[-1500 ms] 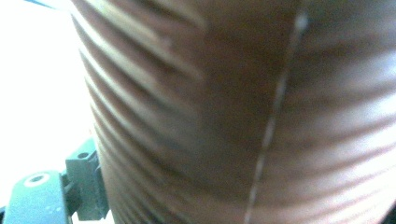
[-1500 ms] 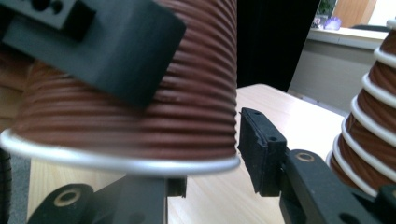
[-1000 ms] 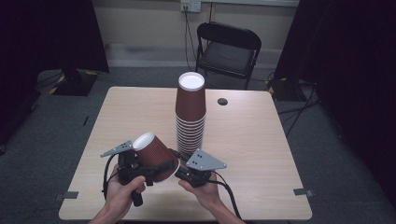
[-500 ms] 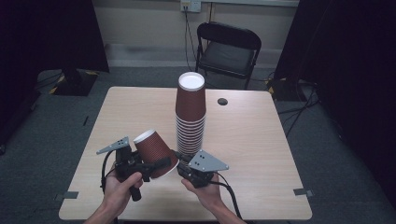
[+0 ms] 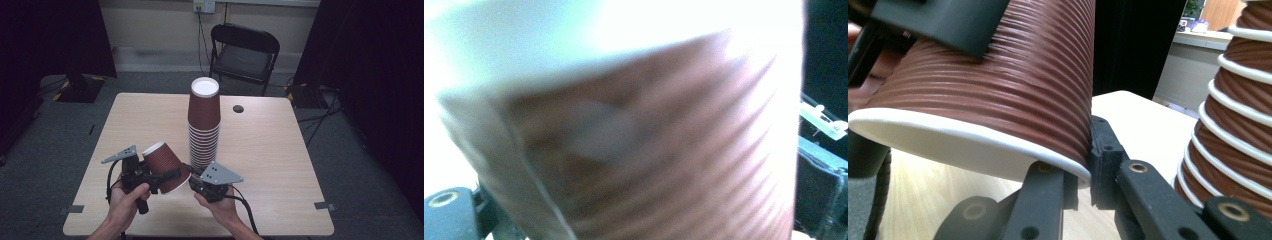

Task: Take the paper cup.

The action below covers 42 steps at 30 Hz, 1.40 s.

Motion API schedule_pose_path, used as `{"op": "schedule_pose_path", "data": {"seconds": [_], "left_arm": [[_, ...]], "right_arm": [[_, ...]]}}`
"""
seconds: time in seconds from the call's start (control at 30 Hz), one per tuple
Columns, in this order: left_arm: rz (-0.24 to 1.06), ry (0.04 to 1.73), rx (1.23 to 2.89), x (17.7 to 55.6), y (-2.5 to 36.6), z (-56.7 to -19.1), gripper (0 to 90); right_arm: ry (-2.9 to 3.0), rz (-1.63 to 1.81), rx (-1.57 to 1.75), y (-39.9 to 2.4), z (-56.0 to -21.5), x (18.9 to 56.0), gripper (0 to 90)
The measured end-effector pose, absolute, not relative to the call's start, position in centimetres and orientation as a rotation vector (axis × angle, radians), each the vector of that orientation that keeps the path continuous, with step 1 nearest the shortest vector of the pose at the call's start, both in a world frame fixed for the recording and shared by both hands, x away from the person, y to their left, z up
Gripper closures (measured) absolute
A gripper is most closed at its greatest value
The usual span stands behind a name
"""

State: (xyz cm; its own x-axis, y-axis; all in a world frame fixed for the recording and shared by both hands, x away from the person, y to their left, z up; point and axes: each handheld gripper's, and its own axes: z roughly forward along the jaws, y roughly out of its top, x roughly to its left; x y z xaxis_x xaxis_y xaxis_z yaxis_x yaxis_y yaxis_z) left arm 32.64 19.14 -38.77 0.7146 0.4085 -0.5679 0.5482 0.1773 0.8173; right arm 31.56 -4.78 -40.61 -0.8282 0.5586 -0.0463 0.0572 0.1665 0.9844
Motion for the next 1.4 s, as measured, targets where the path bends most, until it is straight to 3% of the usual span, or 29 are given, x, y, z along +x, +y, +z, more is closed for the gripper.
{"op": "schedule_pose_path", "data": {"seconds": [0.57, 0.9, 1.4], "left_arm": [[-0.078, 0.823, 1.489, 32.9, 19.5, -37.6, 6.8], [0.022, 0.822, 1.468, 32.9, 19.8, -37.3, 8.0], [0.091, 0.821, 1.493, 33.3, 20.1, -37.5, 15.0]], "right_arm": [[2.066, 1.689, 0.585, -5.0, -40.7, 30.9, 84.5], [2.102, 1.690, 0.572, -5.2, -40.8, 30.6, 84.5], [2.221, 1.663, 0.624, -6.0, -41.2, 31.0, 84.4]]}}
